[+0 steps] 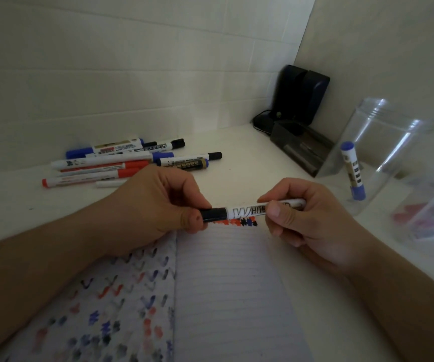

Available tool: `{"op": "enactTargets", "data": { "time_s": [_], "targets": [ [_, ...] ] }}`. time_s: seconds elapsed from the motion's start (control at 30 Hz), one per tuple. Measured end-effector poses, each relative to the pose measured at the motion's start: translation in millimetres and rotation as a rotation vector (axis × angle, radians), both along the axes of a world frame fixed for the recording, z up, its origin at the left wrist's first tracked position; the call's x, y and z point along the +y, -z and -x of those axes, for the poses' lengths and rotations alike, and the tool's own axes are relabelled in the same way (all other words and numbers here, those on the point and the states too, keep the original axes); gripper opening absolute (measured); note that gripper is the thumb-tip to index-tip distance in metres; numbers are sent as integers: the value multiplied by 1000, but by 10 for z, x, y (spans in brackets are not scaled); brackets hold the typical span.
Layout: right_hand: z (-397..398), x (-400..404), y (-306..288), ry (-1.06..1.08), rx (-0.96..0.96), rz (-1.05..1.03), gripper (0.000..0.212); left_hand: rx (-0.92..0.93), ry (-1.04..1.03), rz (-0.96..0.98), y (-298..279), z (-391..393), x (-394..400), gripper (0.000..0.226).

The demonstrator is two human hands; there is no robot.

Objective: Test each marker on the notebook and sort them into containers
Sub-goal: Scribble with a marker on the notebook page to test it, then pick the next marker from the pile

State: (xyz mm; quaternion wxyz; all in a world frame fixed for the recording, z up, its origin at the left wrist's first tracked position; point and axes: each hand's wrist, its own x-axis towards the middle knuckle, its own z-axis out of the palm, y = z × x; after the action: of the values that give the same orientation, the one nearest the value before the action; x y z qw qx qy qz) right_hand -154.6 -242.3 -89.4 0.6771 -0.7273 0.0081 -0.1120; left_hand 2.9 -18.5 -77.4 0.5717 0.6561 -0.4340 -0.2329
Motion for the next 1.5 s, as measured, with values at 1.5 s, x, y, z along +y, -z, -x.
{"op": "enactTargets", "data": {
  "time_s": [1.5],
  "targets": [
    [-505,271,-60,629,-60,558,62,-978,-546,-481,148,-510,168,10]
  ]
}}
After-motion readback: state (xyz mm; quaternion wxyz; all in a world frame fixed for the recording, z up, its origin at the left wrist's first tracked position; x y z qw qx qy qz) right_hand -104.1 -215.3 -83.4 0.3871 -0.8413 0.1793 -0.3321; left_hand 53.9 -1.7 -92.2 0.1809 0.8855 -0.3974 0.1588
